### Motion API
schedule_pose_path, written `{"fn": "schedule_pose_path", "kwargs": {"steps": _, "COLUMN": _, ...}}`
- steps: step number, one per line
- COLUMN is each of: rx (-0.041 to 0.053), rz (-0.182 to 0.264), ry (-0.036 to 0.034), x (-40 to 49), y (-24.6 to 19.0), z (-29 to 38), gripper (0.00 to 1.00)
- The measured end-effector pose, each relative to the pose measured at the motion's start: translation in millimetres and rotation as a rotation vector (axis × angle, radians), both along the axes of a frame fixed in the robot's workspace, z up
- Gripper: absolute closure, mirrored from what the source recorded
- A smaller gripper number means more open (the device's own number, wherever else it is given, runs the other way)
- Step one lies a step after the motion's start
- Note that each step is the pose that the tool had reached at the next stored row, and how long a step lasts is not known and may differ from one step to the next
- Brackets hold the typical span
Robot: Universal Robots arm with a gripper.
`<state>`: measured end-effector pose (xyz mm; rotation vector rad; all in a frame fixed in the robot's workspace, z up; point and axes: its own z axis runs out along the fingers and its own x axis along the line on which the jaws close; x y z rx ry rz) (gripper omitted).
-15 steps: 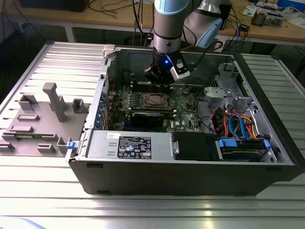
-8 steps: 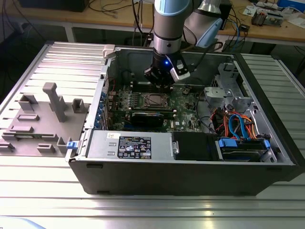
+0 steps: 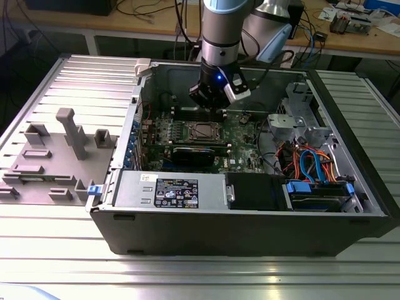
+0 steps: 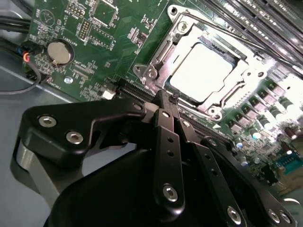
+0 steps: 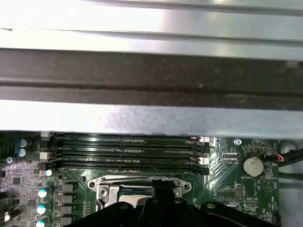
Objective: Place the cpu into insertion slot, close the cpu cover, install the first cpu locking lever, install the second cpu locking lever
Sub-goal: 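Install the second cpu locking lever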
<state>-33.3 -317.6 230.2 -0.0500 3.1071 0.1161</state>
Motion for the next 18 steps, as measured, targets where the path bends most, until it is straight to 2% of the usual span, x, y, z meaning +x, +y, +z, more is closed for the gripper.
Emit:
{"fn": "schedule_pose_path", "kwargs": {"steps": 2, "rx": -0.0010, "rz": 0.000, "ry": 0.0000, "x": 0.0, "y": 0.0, "z": 7.0, "gripper": 0.89}}
{"fn": "schedule_pose_path", "kwargs": {"steps": 4, "rx": -0.0060, "rz": 0.000, "ry": 0.0004, "x": 0.0, "y": 0.1, "z": 10.1, "gripper": 0.89}}
{"fn": "schedule_pose_path", "kwargs": {"steps": 5, "rx": -0.0161, "rz": 0.000, "ry": 0.0005, "x": 0.0, "y": 0.1, "z": 10.2, "gripper": 0.89}}
{"fn": "schedule_pose_path", "kwargs": {"steps": 6, "rx": -0.0504, "rz": 0.000, "ry": 0.0005, "x": 0.0, "y": 0.0, "z": 10.3, "gripper": 0.89}}
{"fn": "schedule_pose_path", "kwargs": {"steps": 7, "rx": -0.0673, "rz": 0.000, "ry": 0.0006, "x": 0.0, "y": 0.0, "z": 10.3, "gripper": 0.89}}
{"fn": "schedule_pose_path", "kwargs": {"steps": 8, "rx": -0.0838, "rz": 0.000, "ry": 0.0005, "x": 0.0, "y": 0.0, "z": 10.2, "gripper": 0.89}}
{"fn": "schedule_pose_path", "kwargs": {"steps": 9, "rx": -0.0900, "rz": 0.000, "ry": 0.0004, "x": 0.0, "y": 0.0, "z": 10.2, "gripper": 0.89}}
{"fn": "schedule_pose_path", "kwargs": {"steps": 14, "rx": -0.0906, "rz": 0.000, "ry": 0.0007, "x": 0.0, "y": -0.4, "z": 10.3, "gripper": 0.89}}
{"fn": "schedule_pose_path", "kwargs": {"steps": 18, "rx": -0.0894, "rz": 0.000, "ry": 0.0005, "x": 0.0, "y": -4.2, "z": 10.2, "gripper": 0.89}}
